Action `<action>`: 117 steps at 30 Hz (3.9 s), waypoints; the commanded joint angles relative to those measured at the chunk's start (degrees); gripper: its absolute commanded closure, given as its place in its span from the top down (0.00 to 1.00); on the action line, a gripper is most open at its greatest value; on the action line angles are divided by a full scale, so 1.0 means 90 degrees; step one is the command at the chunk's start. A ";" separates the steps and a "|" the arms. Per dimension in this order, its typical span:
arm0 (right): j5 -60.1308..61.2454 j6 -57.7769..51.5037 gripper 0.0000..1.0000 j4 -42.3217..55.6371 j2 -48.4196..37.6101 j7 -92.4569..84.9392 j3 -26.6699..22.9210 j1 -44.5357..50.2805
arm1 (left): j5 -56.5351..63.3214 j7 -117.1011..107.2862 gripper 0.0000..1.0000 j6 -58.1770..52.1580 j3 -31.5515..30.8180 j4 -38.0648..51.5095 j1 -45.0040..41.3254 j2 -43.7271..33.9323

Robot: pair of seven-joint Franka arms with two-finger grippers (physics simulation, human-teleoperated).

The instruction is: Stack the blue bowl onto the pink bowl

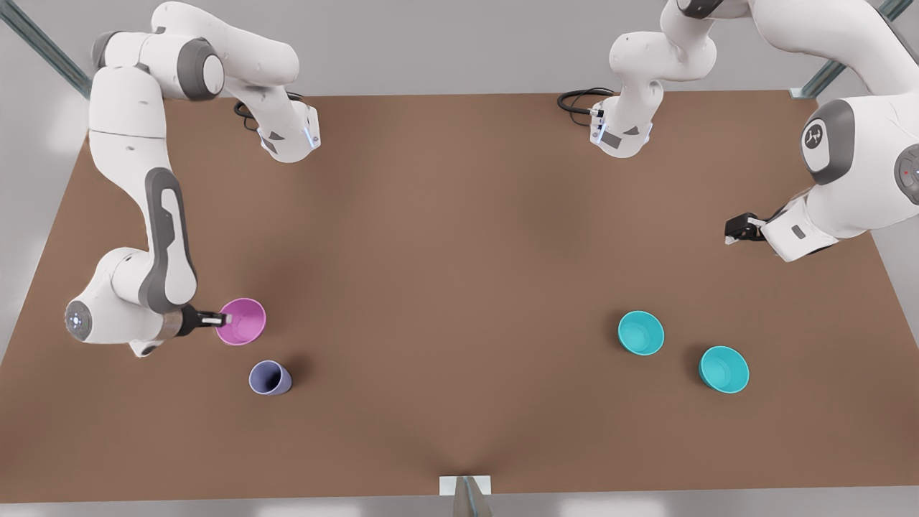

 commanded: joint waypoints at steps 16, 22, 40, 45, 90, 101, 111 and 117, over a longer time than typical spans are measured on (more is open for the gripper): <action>0.2227 0.2747 0.21 0.2699 0.2482 0.5151 -0.0059 0.4088 | -0.0007 0.0022 1.00 -0.0012 0.0002 -0.0085 0.0078 0.0137; 0.2090 0.2737 1.00 0.2699 0.2569 0.5141 -0.0108 0.4059 | -0.0065 -0.0046 1.00 0.0008 0.0002 -0.0075 0.0107 0.0489; -0.2510 -0.3249 1.00 0.4125 -0.0057 -0.0367 -0.0313 0.0787 | -0.1726 -0.0183 1.00 0.4109 0.0012 -0.1608 0.0420 0.2657; -0.2119 -0.3152 1.00 0.1892 -0.2585 0.0072 0.0039 0.0690 | -0.1872 -0.0183 1.00 0.4802 -0.0017 -0.1599 0.0361 0.2979; -0.2158 -0.2643 1.00 0.1127 -0.2880 -0.0035 0.0224 0.0367 | -0.2136 -0.8327 0.21 0.2469 -0.0750 0.3567 -0.2725 0.5313; -0.2158 -0.2643 1.00 0.1136 -0.2860 -0.0025 0.0224 0.0367 | -0.2146 -0.8493 0.21 0.2937 -0.0769 0.3606 -0.2959 0.5557; -0.2158 -0.2634 1.00 0.1127 -0.2841 -0.0035 0.0224 0.0367 | -0.2282 -0.8532 0.21 0.3289 -0.0760 0.3616 -0.2959 0.5577; -0.2158 -0.2634 1.00 0.1137 -0.2831 -0.0035 0.0215 0.0367 | -0.2331 -0.8523 0.21 0.3289 -0.0769 0.3587 -0.2969 0.5596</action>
